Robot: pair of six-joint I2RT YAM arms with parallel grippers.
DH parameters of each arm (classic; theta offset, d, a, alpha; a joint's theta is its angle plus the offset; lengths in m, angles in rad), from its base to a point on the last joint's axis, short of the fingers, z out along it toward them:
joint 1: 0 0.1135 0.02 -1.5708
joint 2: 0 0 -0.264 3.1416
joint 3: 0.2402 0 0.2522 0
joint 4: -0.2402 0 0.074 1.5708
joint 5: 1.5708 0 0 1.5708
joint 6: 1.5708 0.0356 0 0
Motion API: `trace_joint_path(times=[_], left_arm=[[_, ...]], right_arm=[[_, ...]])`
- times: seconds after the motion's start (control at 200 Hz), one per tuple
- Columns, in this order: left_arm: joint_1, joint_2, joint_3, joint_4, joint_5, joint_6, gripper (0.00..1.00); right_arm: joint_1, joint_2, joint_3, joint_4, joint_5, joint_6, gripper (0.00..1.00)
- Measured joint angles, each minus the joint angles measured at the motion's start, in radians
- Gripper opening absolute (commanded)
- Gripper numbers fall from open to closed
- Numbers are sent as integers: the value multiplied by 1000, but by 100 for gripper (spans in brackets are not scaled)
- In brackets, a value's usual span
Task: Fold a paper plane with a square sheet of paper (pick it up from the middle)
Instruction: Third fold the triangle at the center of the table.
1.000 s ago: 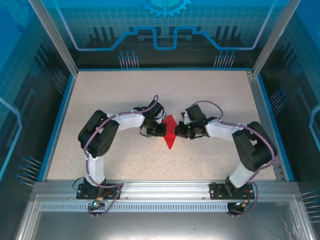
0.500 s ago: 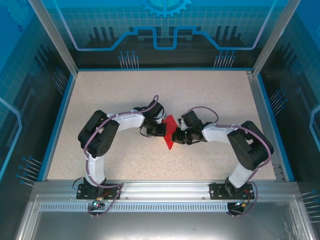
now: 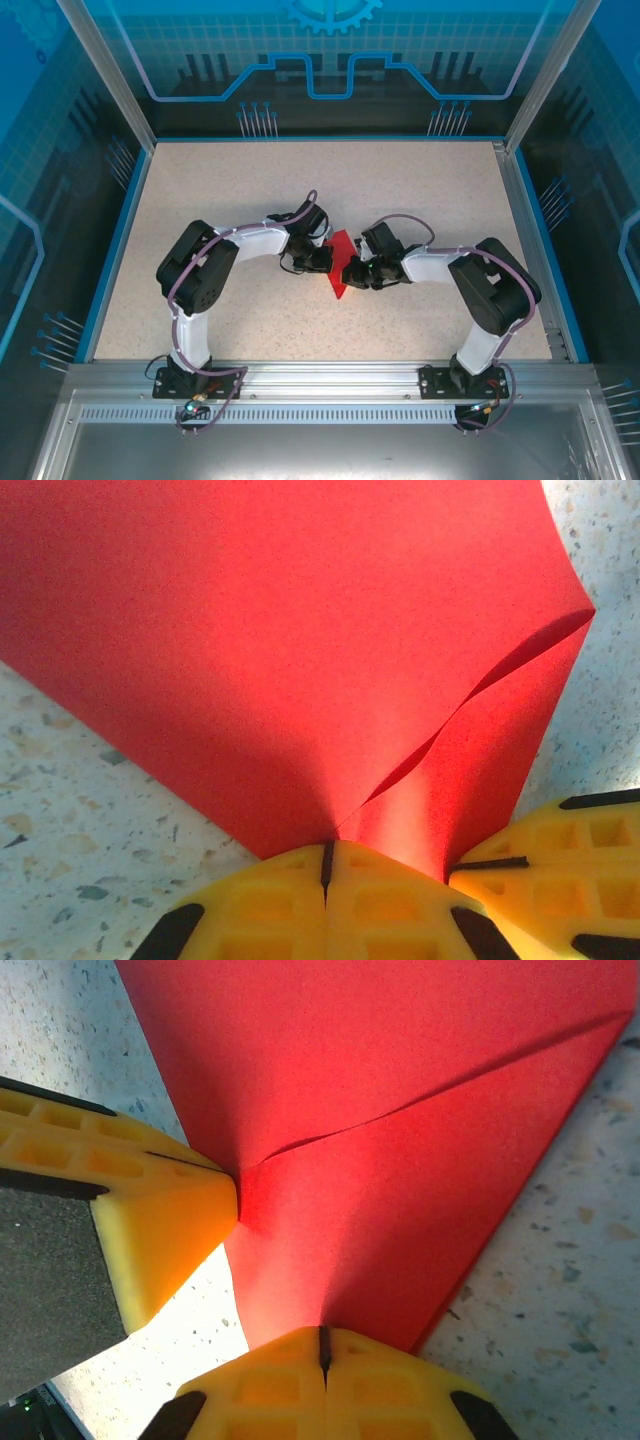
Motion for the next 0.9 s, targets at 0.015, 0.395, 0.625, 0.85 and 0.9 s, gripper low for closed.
trace_joint_path(times=[0.015, 0.395, 0.625, 0.85, 0.9], left_arm=[[0, 0, 0, 0, 0, 0, 0], [0, 5, 6, -4, 0, 4, 0], [0, 8, 13, -12, 1, 21, 0], [0, 12, 21, -23, 1, 22, 0], [0, 13, 23, -26, 1, 22, 0]], right_arm=[[0, 0, 0, 0, 0, -2, 0], [33, -13, 6, -48, 14, -93, 0], [62, -42, 6, -120, 35, -131, 0], [67, -85, 4, -138, 27, -94, 0], [65, -84, 3, -115, 27, -73, 0]])
